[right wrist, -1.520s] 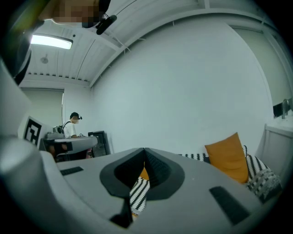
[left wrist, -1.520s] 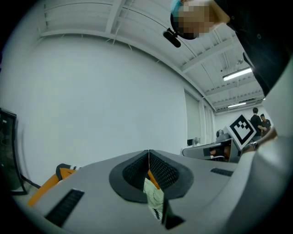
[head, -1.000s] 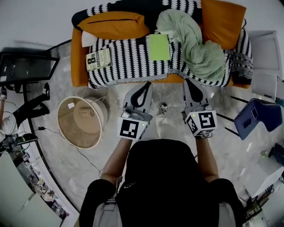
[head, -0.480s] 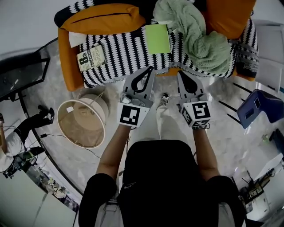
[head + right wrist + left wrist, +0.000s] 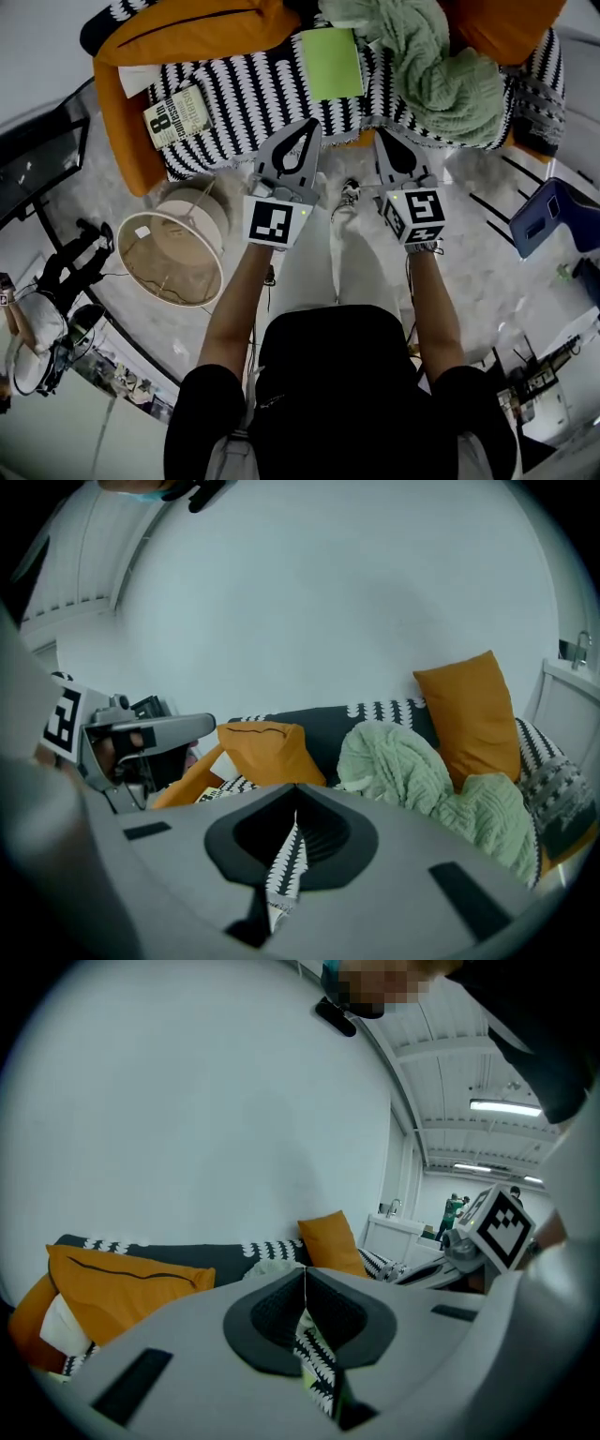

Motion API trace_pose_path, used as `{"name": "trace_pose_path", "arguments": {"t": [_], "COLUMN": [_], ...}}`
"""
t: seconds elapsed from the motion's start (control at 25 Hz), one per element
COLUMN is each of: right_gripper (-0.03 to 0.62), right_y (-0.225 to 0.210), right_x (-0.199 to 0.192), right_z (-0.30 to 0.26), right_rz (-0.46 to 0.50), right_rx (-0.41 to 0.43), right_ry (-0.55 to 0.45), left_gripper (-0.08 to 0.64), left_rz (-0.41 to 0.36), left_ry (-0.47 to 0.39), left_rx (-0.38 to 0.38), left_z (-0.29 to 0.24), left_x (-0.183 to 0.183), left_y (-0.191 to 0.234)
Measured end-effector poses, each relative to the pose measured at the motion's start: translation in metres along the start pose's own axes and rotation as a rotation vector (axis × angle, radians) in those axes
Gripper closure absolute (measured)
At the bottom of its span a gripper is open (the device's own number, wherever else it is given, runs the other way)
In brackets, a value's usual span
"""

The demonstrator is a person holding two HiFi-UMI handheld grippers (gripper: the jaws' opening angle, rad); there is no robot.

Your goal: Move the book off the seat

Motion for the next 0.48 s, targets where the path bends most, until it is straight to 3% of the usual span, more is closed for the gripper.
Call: {"name": "trace_pose_path", "arguments": {"t": [0.48], "right_gripper": [0.577], "right_y": [-0.043], "right_x": [-0.092], "right_z": [-0.068], "right_rz": [-0.088], "right_rx": [-0.067], "right_ry": [0.112], "left_gripper": [0.548], "left_rz": [0.026], "left_ry": [0.064], "left_rx": [-0.014], "left_z": [-0.042], "left_x": [-0.091], "left_y": [0.034]}}
Point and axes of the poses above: the fingertips, and each gripper's own axes: z backward along the fingers, y to its left, x out of its top, the point moved 8 cm from there along z, backward along the fingers, and after that the axes turned 14 degrees about -y, right-handed, at the moved point
